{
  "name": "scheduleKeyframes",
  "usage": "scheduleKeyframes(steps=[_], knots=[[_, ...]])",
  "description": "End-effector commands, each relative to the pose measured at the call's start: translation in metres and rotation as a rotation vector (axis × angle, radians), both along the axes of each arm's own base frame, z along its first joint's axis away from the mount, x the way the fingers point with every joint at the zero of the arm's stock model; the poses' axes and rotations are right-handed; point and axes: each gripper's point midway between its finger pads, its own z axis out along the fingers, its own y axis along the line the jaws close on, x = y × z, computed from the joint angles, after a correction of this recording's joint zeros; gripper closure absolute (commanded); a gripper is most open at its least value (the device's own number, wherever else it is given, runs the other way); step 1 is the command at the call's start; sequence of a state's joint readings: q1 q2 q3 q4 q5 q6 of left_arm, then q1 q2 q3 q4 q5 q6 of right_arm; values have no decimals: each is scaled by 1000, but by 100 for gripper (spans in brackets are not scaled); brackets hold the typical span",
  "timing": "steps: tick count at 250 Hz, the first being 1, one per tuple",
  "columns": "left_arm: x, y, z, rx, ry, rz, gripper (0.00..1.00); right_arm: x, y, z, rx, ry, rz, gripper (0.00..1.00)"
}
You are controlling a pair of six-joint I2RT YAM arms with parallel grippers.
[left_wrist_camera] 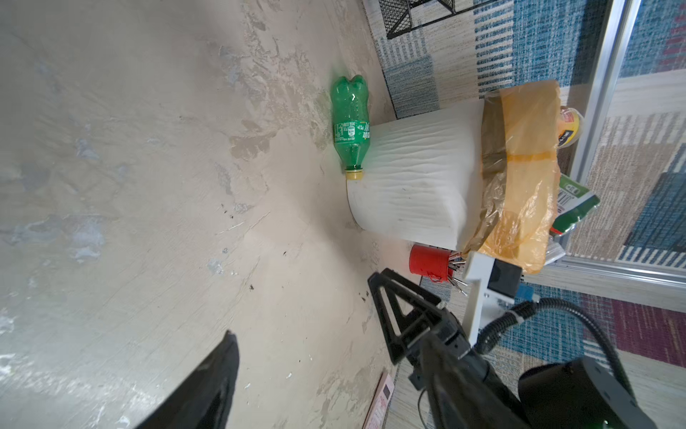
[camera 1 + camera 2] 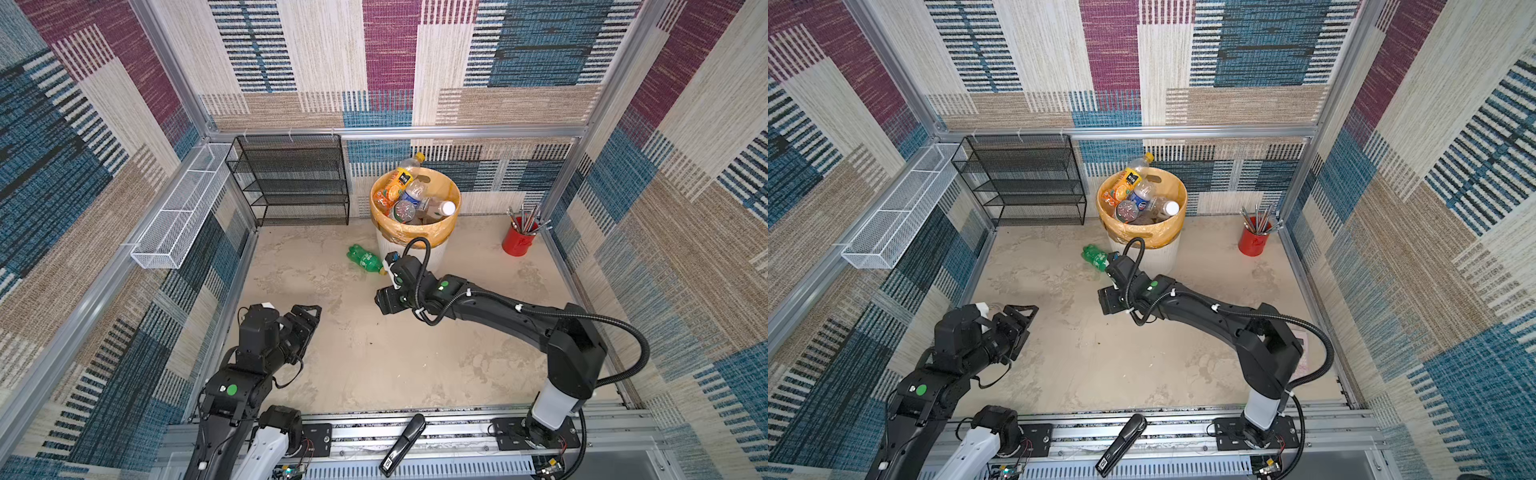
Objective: Throw the plastic bottles in the bin
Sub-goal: 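Withdraw the left gripper while the right gripper reaches toward the green Sprite bottle, then lower the right gripper onto the green Sprite bottle and close it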
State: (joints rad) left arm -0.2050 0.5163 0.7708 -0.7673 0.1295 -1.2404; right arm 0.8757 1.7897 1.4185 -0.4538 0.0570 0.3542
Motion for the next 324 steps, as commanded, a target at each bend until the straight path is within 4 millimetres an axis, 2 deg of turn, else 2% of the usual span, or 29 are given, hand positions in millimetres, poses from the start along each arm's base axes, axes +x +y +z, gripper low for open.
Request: scheduleKeyframes(steps=[1,21,30,39,166,228,268,324], knots=[[-15,8,-15,-24,61,61,22,14,5,-8,-109,-56,21,21],[-22,9,-19,-37,72,65,22,26,14,-12,-139,-79,25,21],[-24,8,-20,-44,78,63,22,29,16,-21,-164,-78,31,21],[-26,7,-21,-50,81,57,22,37,22,-15,-163,-99,32,21],[-40,5,-23,-59,96,34,22,108,70,-35,-311,-209,42,10],[-44,7,-20,-44,93,26,22,148,70,-42,-326,-230,10,6],[-47,8,-20,-35,91,25,22,159,66,-58,-318,-208,9,6],[-45,8,-20,-29,92,25,22,169,66,-69,-306,-208,17,8]])
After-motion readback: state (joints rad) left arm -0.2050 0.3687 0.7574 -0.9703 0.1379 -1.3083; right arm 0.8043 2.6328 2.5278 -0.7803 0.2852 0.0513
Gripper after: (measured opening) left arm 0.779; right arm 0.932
